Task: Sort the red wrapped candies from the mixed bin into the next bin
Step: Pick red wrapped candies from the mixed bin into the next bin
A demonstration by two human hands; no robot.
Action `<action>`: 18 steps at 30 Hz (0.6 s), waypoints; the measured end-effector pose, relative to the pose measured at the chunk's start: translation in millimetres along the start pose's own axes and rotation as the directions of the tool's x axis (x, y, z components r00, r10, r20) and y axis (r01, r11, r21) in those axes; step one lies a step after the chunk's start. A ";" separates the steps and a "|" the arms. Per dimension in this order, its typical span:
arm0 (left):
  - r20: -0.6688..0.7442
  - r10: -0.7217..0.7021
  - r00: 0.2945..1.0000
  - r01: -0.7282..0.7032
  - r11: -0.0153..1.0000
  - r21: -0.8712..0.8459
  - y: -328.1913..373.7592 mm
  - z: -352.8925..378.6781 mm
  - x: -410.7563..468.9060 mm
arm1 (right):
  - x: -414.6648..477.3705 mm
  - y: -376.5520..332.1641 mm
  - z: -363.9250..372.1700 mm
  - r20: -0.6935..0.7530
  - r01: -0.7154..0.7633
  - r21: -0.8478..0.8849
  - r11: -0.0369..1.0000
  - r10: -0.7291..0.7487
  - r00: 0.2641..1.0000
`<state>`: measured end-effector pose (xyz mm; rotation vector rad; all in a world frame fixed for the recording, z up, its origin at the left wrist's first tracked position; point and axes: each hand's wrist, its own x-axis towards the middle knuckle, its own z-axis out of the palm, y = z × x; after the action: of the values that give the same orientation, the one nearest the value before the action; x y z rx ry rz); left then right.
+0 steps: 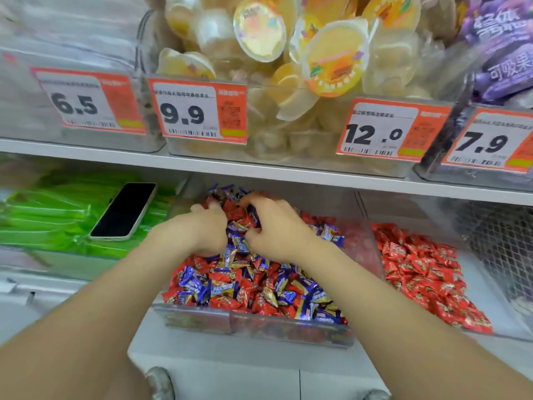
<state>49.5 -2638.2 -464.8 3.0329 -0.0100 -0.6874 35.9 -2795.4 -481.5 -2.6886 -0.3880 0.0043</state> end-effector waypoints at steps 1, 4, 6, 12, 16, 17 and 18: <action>0.020 0.039 0.999 -0.040 0.999 0.014 -2.6 -3.3 6.4 | 2.9 -2.7 2.5 0.021 0.001 0.017 1.000 -0.001 1.000; 0.069 0.112 0.991 -0.113 0.994 0.010 -9.2 -8.2 19.0 | 9.6 -1.2 5.5 0.053 -0.065 0.048 0.997 0.062 0.997; 0.085 0.158 0.984 -0.157 0.987 -0.026 -12.2 -7.8 22.8 | 14.1 6.8 3.3 0.034 -0.124 0.082 0.989 0.122 0.992; -0.097 0.435 0.895 -0.445 0.853 -0.273 -16.0 1.4 16.7 | 10.1 22.9 -15.9 0.192 -0.028 0.186 0.982 -0.009 0.981; -0.188 0.483 0.855 -0.518 0.789 -0.330 -7.9 6.7 15.8 | 2.5 31.6 -22.9 0.203 0.019 0.160 0.987 -0.052 0.978; -0.203 0.492 0.847 -0.532 0.779 -0.331 -7.4 6.0 13.4 | 0.0 34.6 -25.7 0.181 0.028 0.088 0.996 -0.044 0.983; -0.216 0.500 0.838 -0.545 0.768 -0.336 -8.5 5.7 11.8 | -2.7 38.3 -28.4 0.158 0.045 0.006 0.999 -0.045 0.986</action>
<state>57.7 -2630.0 -475.3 2.4927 -0.6215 -0.3993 45.4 -2841.1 -471.5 -2.6847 -0.4967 0.2062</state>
